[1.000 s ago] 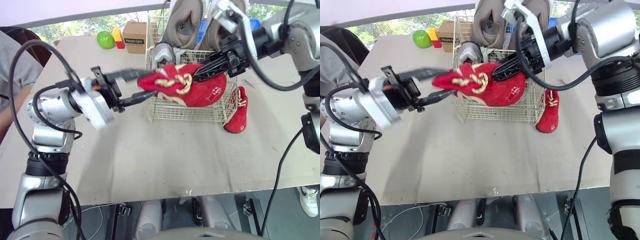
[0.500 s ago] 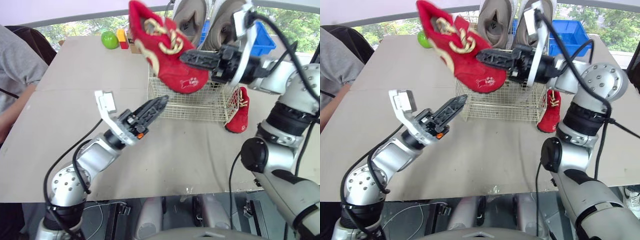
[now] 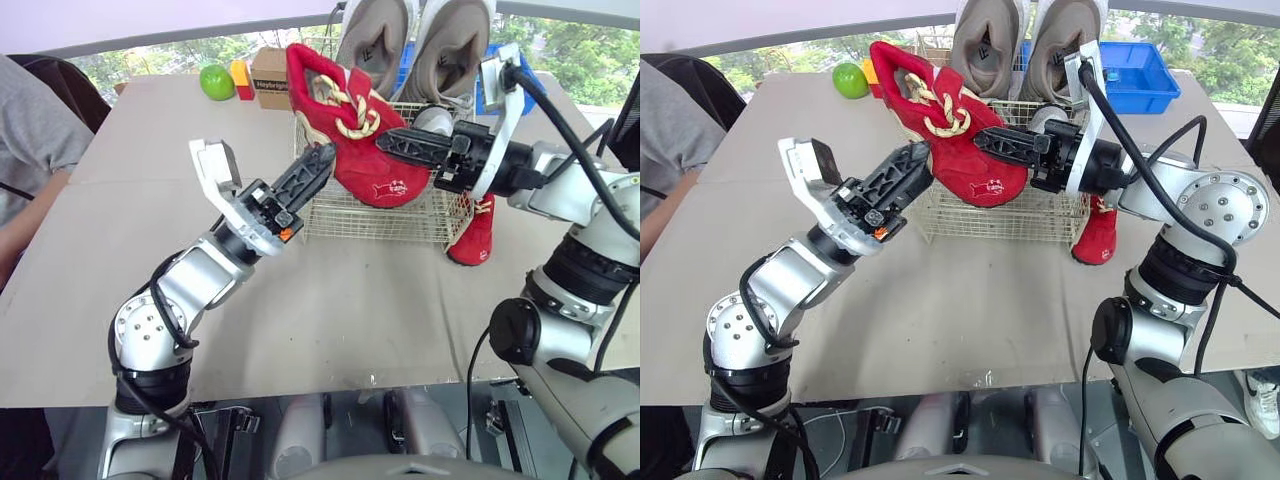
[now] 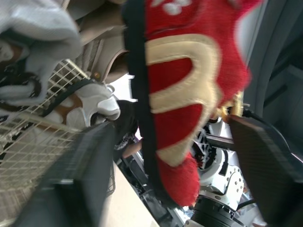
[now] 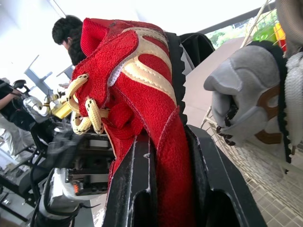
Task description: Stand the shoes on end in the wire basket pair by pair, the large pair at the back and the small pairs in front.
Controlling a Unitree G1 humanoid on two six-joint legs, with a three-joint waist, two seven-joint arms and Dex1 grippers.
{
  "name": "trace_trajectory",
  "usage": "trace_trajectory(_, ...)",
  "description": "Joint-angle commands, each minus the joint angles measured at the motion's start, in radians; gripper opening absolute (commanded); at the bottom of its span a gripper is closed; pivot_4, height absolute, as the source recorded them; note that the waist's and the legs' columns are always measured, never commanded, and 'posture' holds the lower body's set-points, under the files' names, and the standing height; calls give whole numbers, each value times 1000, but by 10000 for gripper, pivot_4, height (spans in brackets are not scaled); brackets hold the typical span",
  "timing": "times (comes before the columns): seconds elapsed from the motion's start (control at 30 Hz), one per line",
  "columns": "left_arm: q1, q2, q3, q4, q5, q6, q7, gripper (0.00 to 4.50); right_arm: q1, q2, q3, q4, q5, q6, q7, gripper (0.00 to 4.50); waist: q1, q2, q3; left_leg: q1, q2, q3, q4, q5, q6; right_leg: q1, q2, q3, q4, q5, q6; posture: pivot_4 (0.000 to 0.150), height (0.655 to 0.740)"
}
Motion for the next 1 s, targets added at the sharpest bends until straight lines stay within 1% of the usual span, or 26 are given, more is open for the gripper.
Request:
trace_trajectory(0.03, -25, -6, 15, -9, -9, 17, -15, 20411, -6, 0, -10, -44, 67, 7, -29, 1288, 0, 0, 0, 0, 0, 0, 0, 0, 0, 0, 0, 0, 0, 0, 0, 1500, 7400)
trace_trajectory(0.17, -51, -9, 25, 10, 15, 25, -34, 4790, 19, -21, -2, -91, 87, -23, -43, 1285, 2, 0, 0, 0, 0, 0, 0, 0, 0, 0, 0, 0, 0, 0, 0, 1500, 7400)
trace_trajectory(0.2, -58, -5, 29, 17, 24, 30, -42, 2434, 34, -45, 23, -119, 82, -50, -32, 6284, 3, 0, 0, 0, 0, 0, 0, 0, 0, 0, 0, 0, 0, 0, 0, 1500, 7400)
trace_trajectory(0.23, -66, 0, 33, 23, 34, 36, -50, 1343, 49, -65, 47, -145, 79, -76, -19, 11353, 4, 0, 0, 0, 0, 0, 0, 0, 0, 0, 0, 0, -1, 0, 0, 1500, 7400)
trace_trajectory(0.27, -80, 7, 38, 31, 46, 42, -57, 1309, 66, -72, 59, -161, 58, -108, -36, 14873, 3, 0, 0, -1, 0, 0, 0, 0, 0, 0, 0, 0, -1, 0, 0, 1500, 7400)
trace_trajectory(0.3, -95, 13, 42, 40, 59, 46, -61, 1306, 92, -94, 83, -179, 37, -149, -33, 21555, 2, 0, 0, 0, 0, 1, 0, 0, 0, 0, 0, 0, -1, 0, 0, 1500, 7400)
trace_trajectory(0.33, -109, 23, 45, 50, 75, 51, -69, 1276, 123, -125, 119, -209, 18, -193, -12, 24865, 2, 0, 0, 0, 0, 1, 0, 0, 0, 0, 0, 1, -1, 0, 0, 1500, 7400)
trace_trajectory(0.37, -119, 28, 48, 56, 87, 55, -76, 1252, 146, -150, 148, -229, 7, -228, 6, 29888, 2, 0, 0, 0, 0, 0, 0, 0, 0, 0, 0, 0, -1, 0, 0, 1500, 7400)
trace_trajectory(0.43, -148, 62, 48, 68, 134, 77, -130, 1250, 186, -184, 172, -272, 25, -284, 47, 39115, 1, 0, 0, 0, 0, 0, 0, 0, 0, 0, 0, 0, -1, 0, 0, 1500, 7400)
trace_trajectory(0.47, -189, 90, 47, 89, 173, 86, -164, 1250, 210, -194, 147, -296, 39, -342, 73, 42799, 1, 0, 0, 0, 0, 0, 0, 0, 0, 0, 1, 0, -1, 0, 0, 1500, 7400)
trace_trajectory(0.53, -327, 153, 41, 173, 276, 90, -252, 1250, 289, -291, 117, -348, 14, -449, 165, 42799, 6, -1, 1, 0, 0, 0, -1, 0, 0, 0, 1, 0, -1, 0, 0, 1500, 7400)
trace_trajectory(0.6, -460, 202, 11, 263, 418, 58, -370, 1250, 370, -374, 93, -376, 0, -509, 225, 42799, 11, -1, 1, -2, 0, -3, 0, 0, 0, 0, 2, -1, -2, 0, 0, 1500, 7400)
trace_trajectory(0.63, -521, 202, 6, 313, 463, 43, -408, 1250, 411, -410, 92, -385, -17, -546, 246, 42799, 8, 0, 1, -1, 0, -1, 0, 0, 0, 1, 2, 1, -3, 0, 0, 1500, 7400)
trace_trajectory(0.7, -623, 214, -44, 396, 622, -25, -522, 1250, 486, -438, 60, -389, 1, -594, 276, 42799, 12, -1, 1, 0, 0, 0, -1, 0, 0, 2, 2, 2, -4, -1, 0, 1500, 7400)
trace_trajectory(0.73, -659, 218, -73, 433, 701, -65, -584, 1250, 525, -459, 63, -403, -27, -634, 282, 42799, 11, -1, 1, -1, 0, -1, 0, 0, 0, 2, 2, 1, -5, -1, 0, 1500, 7400)
trace_trajectory(0.87, -750, 201, -142, 584, 944, -234, -761, 1250, 676, -518, 77, -460, -125, -776, 314, 42799, 1, 0, 1, 0, 0, 1, -2, 0, 0, 2, 3, 3, -6, -1, 0, 1500, 7400)
trace_trajectory(0.97, -754, 185, -151, 624, 1035, -308, -849, 1250, 751, -532, 52, -484, -112, -824, 320, 42799, -2, 1, 2, 0, 1, 0, -3, 0, 0, 1, 4, 4, -6, -1, 0, 1500, 7400)
trace_trajectory(1.0, -740, 189, -152, 621, 1045, -297, -874, 1250, 766, -530, 38, -492, -88, -828, 313, 42799, -2, 1, 2, 0, 1, 0, -3, 0, 0, 1, 4, 4, -6, -1, 0, 1500, 7400)
